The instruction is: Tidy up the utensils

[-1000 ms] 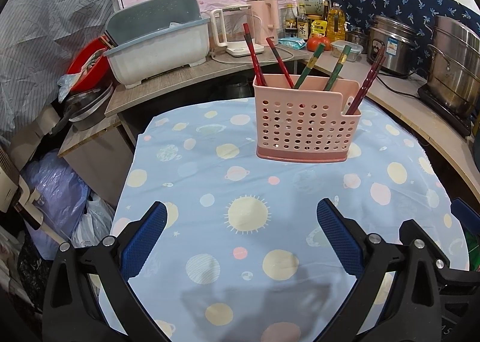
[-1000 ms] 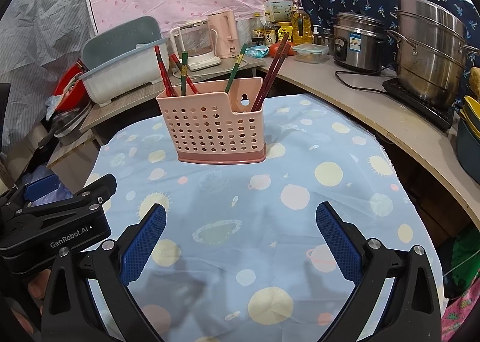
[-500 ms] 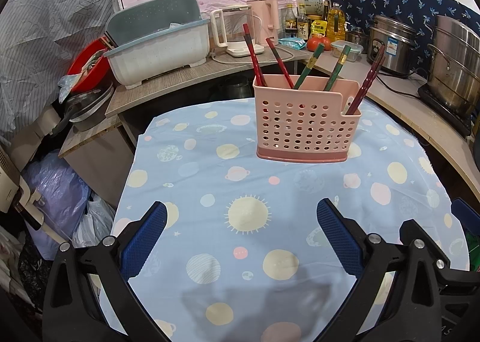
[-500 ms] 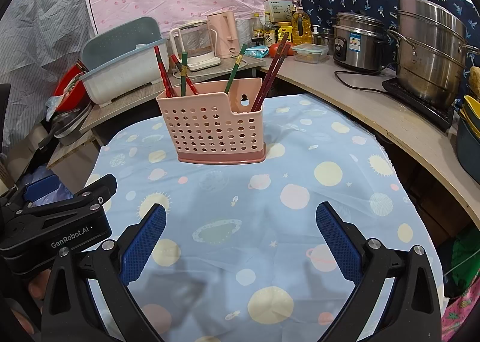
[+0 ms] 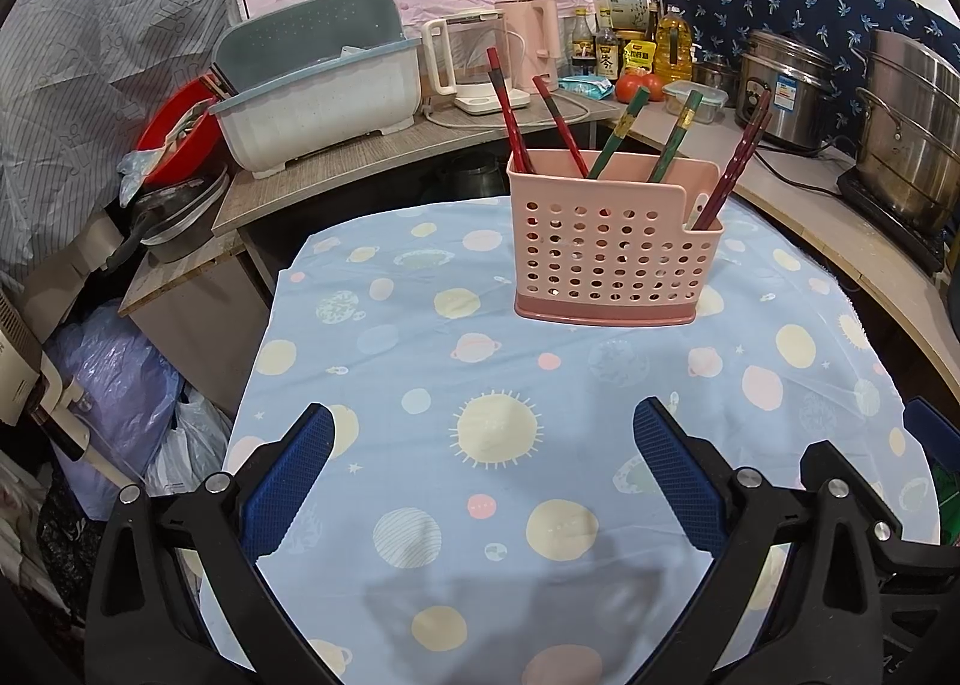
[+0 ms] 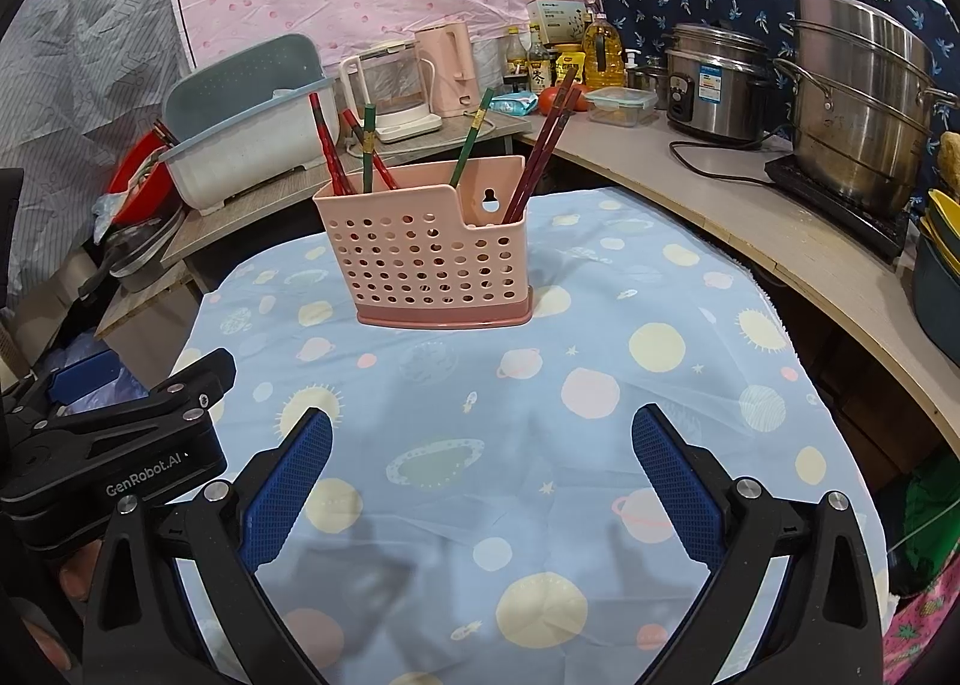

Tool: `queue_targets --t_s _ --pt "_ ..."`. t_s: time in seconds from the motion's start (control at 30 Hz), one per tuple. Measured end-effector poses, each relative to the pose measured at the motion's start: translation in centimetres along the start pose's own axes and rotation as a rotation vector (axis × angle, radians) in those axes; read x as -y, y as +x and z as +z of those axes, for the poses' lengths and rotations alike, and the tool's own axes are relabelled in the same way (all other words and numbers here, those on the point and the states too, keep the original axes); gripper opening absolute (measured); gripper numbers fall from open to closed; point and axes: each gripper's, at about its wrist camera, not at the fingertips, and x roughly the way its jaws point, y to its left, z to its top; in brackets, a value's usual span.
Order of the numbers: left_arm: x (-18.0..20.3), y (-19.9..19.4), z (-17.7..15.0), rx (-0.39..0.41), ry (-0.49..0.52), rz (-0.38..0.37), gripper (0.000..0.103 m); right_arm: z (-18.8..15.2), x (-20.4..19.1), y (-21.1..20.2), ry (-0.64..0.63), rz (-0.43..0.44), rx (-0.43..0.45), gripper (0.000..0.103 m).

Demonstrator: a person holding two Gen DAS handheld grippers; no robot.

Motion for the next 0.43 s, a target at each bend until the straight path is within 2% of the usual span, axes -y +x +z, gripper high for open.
queue_targets --t_s 0.43 --pt "-0.38 -0.26 0.07 0.009 0.004 0.007 0.095 0.04 -0.02 -0.05 0.000 -0.004 0.003 0.097"
